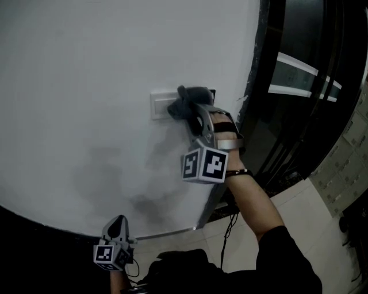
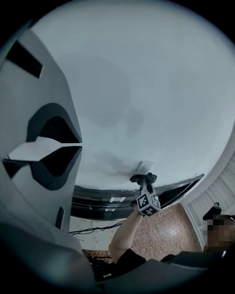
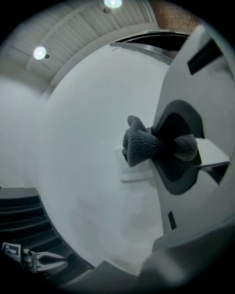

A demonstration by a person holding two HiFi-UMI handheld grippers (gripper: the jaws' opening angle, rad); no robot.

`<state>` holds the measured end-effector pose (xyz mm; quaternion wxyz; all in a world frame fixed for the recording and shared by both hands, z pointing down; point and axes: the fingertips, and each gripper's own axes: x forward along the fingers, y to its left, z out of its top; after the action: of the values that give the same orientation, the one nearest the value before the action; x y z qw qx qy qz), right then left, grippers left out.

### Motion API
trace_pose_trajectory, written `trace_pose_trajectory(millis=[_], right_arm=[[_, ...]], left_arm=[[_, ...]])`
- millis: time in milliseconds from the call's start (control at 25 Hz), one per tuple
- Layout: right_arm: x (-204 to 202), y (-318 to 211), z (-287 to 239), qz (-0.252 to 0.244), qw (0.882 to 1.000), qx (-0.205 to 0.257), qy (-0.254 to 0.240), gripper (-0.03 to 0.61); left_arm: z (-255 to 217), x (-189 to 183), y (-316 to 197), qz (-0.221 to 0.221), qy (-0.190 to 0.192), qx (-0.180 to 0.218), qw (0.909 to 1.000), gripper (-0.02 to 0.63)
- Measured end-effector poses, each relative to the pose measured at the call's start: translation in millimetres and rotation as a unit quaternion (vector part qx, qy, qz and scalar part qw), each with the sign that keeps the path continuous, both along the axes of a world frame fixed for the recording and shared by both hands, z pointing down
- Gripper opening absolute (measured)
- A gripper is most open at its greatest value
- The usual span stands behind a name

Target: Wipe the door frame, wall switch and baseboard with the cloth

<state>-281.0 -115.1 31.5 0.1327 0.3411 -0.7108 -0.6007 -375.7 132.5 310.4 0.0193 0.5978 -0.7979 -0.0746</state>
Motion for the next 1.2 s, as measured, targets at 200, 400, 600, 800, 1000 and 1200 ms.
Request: trace_pose_trajectory(millis=[200, 400, 600, 800, 1000, 1200], right_arm=[[-26.6, 14.5, -34.1, -0.005, 1.0, 0.015, -0.013, 0.089], [-55.9, 23.6, -28.5, 0.017, 1.0, 0.015, 0.01, 0.089], [-65.5, 18.8, -10.8, 0.054, 0.998, 0.017, 0.023, 0.089], [-62.8, 20.0, -0.7, 0.057, 0.998, 0.013, 0.026, 0.089], [-61.8, 19.6, 9.6, 0.069, 0.997, 0.013, 0.031, 0.089], [-64.2, 20.4, 29.2, 0.069, 0.997, 0.006, 0.045, 0.091]], left_arm=[[2.7, -12.5, 11.7, -0.011, 0.004, 0.004, 0.9999, 0.005], [6.3, -29.8, 28.5, -0.026, 0.017, 0.004, 0.9995, 0.005], [11.1, -37.3, 40.7, -0.027, 0.025, 0.0, 0.9993, 0.005], [11.8, -38.6, 45.1, -0.015, 0.02, -0.001, 0.9997, 0.005], [9.4, -36.0, 44.7, 0.001, 0.013, 0.008, 0.9999, 0.005], [8.1, -32.7, 45.6, 0.003, 0.009, 0.018, 0.9998, 0.005]])
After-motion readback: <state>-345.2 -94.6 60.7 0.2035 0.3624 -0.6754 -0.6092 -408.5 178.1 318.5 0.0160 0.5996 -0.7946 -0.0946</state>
